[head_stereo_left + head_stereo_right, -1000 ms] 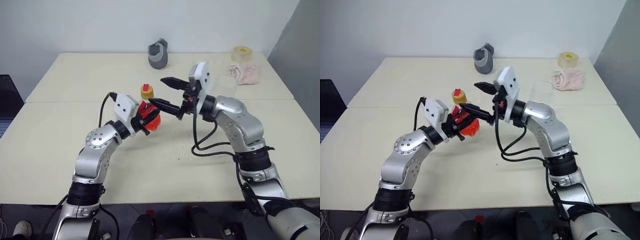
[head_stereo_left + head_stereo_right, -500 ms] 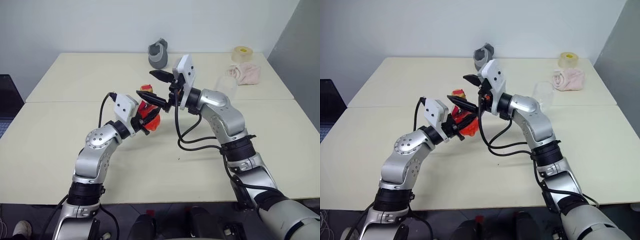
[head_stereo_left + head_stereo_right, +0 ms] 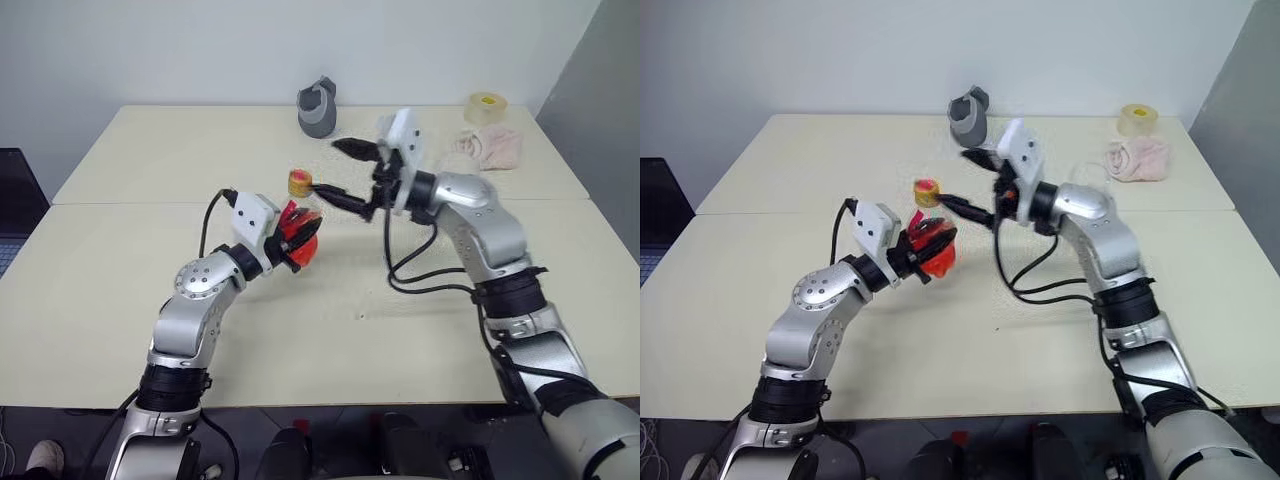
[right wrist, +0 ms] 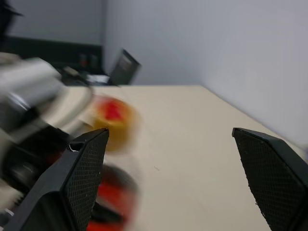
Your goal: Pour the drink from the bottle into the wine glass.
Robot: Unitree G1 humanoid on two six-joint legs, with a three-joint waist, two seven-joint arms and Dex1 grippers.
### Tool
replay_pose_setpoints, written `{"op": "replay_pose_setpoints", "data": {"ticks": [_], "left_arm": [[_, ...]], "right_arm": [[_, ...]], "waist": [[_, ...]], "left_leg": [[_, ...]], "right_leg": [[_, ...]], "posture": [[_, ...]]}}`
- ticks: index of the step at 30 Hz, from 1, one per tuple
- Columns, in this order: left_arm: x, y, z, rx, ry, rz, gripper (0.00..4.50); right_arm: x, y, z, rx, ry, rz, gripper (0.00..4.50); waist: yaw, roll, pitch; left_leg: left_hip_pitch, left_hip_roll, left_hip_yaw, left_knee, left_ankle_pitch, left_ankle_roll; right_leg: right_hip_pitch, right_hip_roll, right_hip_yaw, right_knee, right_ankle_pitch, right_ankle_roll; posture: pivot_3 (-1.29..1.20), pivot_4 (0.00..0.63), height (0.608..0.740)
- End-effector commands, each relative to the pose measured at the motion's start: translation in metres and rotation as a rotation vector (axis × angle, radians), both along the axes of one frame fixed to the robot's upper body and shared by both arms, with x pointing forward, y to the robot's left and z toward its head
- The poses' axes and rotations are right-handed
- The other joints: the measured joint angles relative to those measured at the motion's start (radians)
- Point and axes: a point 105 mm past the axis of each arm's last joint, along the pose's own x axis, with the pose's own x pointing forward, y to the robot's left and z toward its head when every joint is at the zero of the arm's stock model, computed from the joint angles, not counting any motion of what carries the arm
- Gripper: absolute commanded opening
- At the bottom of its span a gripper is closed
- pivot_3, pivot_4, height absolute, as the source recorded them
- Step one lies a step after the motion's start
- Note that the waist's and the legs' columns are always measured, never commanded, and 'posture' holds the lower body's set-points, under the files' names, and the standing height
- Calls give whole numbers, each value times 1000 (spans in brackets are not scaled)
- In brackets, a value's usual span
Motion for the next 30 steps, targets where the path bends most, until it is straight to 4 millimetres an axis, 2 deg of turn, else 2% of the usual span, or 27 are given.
{"op": "replay_pose_setpoints", "data": {"ticks": [1, 3, 6, 11, 19, 30], "left_arm": [[-5, -3, 20, -16, -83, -25, 1312], [-4, -3, 20, -15, -84, -26, 1312], [-4, -3, 20, -15, -86, -29, 1312], [-4, -3, 21, -14, -87, -30, 1312], [-5, -5, 22, -10, -93, -37, 1312], [-6, -3, 23, -9, -101, -31, 1312]], "right_arm": [[-5, -7, 8, 11, -33, -1, 4376], [-9, -8, 5, 5, -26, 8, 4376], [-26, 0, 2, 32, 16, 93, 4376], [-50, 29, 10, 110, 60, 217, 4376], [-53, 67, 24, 198, 70, 266, 4376], [-53, 80, 21, 192, 85, 301, 4376]], "waist": [[1, 0, 0], [-9, 0, 0], [-10, 0, 0], [-10, 0, 0], [-8, 0, 0], [-8, 0, 0]], "left_leg": [[0, 0, 1, 0, 0, 1], [0, 0, 2, 0, -1, 2], [1, 0, 2, -1, -1, 2], [1, 1, 1, -1, -1, 2], [0, 1, 0, 0, -1, 1], [0, 0, 0, -1, -1, 1]], "right_leg": [[0, 0, 0, 0, 0, 0], [0, 0, 2, 0, 0, 0], [-1, 0, 1, 0, 0, 0], [-1, 0, 1, 1, 0, 0], [0, 0, 1, 0, 0, 0], [0, 0, 1, 0, 0, 0]], "posture": [[0, 150, 740], [0, 150, 740], [0, 150, 740], [0, 150, 740], [0, 150, 740], [0, 150, 740]]}}
